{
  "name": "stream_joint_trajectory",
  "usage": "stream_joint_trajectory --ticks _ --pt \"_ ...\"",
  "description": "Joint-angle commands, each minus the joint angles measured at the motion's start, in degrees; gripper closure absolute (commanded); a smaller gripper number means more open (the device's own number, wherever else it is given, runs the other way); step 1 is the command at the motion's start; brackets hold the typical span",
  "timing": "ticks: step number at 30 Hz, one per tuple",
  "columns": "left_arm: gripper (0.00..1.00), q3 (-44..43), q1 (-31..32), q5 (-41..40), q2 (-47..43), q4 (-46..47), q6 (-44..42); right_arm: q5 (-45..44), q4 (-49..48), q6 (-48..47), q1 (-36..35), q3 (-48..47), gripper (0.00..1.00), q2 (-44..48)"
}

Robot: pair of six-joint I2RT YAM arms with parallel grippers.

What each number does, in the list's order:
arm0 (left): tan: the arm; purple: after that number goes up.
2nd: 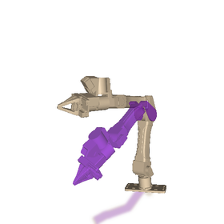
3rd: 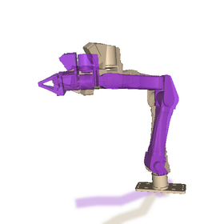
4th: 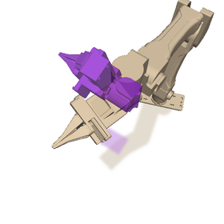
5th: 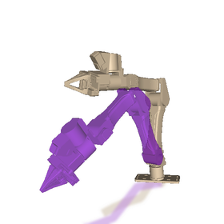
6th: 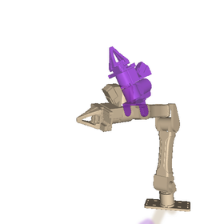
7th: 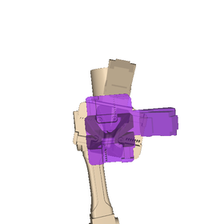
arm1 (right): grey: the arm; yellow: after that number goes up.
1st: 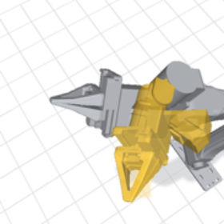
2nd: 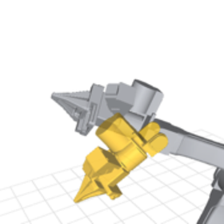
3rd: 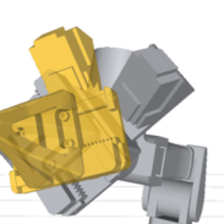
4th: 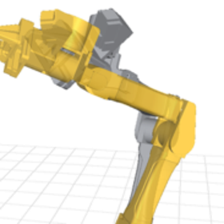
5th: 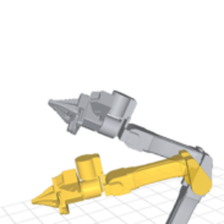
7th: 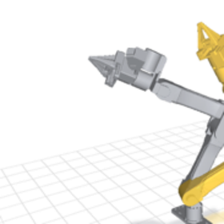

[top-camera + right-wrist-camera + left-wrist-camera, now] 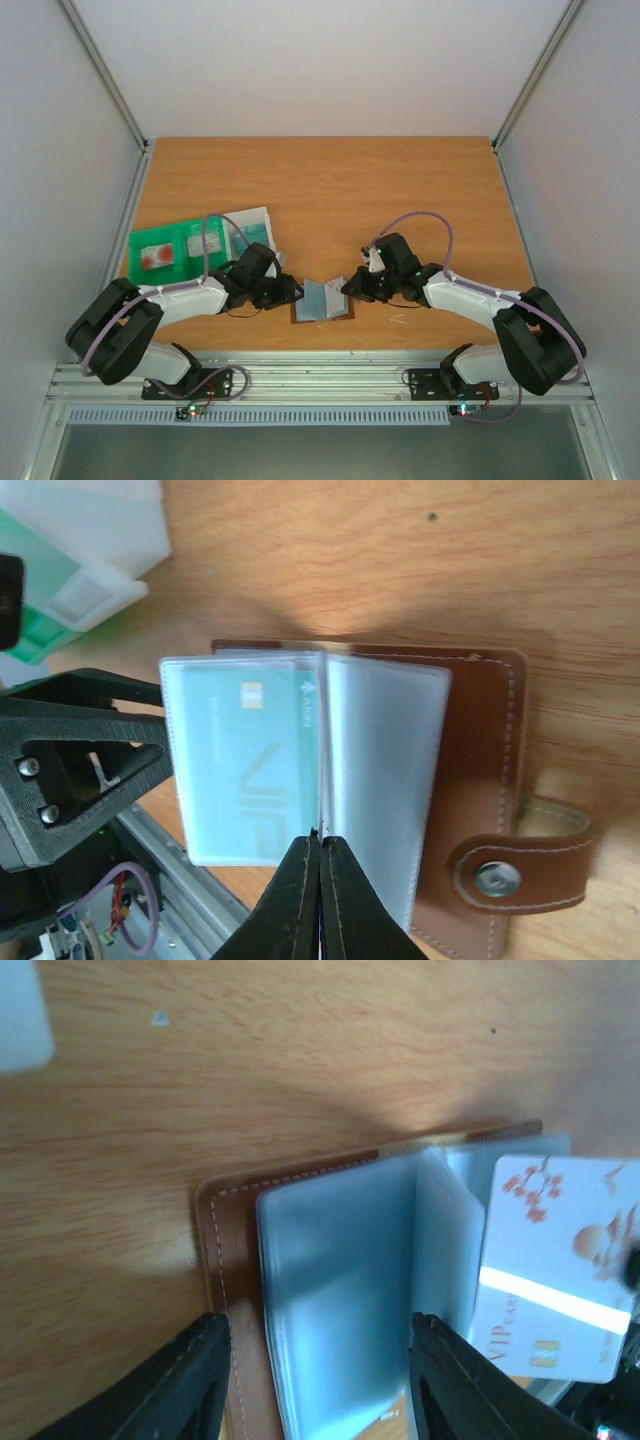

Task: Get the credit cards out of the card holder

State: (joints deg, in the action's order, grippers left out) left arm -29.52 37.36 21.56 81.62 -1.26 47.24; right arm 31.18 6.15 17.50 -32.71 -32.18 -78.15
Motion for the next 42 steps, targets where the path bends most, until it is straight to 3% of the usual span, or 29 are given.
stream_joint_trajectory --ticks 1,5,11,21,29,33,38,42 --pt "0.42 -1.9 0.2 0.6 -4.9 -3.4 1.4 -0.2 3.7 -0.1 0.2 -2.7 0.99 4.0" --pt "0.3 -2.8 0.1 0.8 -10.2 -5.0 2.7 0.7 4.3 1.6 0.3 -3.6 0.99 6.7" --pt "0.25 -3.1 0.2 0.5 -16.5 -6.4 4.5 2.6 3.5 4.2 0.3 -4.7 0.99 9.4" --pt "0.34 -0.8 0.2 3.4 -23.6 0.6 9.4 7.0 -14.0 15.0 0.2 -0.6 0.99 14.0" --pt "0.39 2.2 0.1 7.1 -23.6 15.4 15.4 10.2 -25.5 20.3 0.2 2.3 0.99 13.0" --pt "0.46 2.1 0.2 6.8 -23.7 15.9 16.2 12.3 -32.7 22.7 0.2 3.9 0.99 11.0" --pt "0.78 2.0 0.1 7.1 -24.0 15.8 16.1 12.7 -34.5 23.3 0.2 4.8 0.99 9.8" --pt "0.91 2.0 0.1 7.3 -24.7 15.5 15.7 14.5 -34.8 21.7 0.2 4.2 0.98 9.2"
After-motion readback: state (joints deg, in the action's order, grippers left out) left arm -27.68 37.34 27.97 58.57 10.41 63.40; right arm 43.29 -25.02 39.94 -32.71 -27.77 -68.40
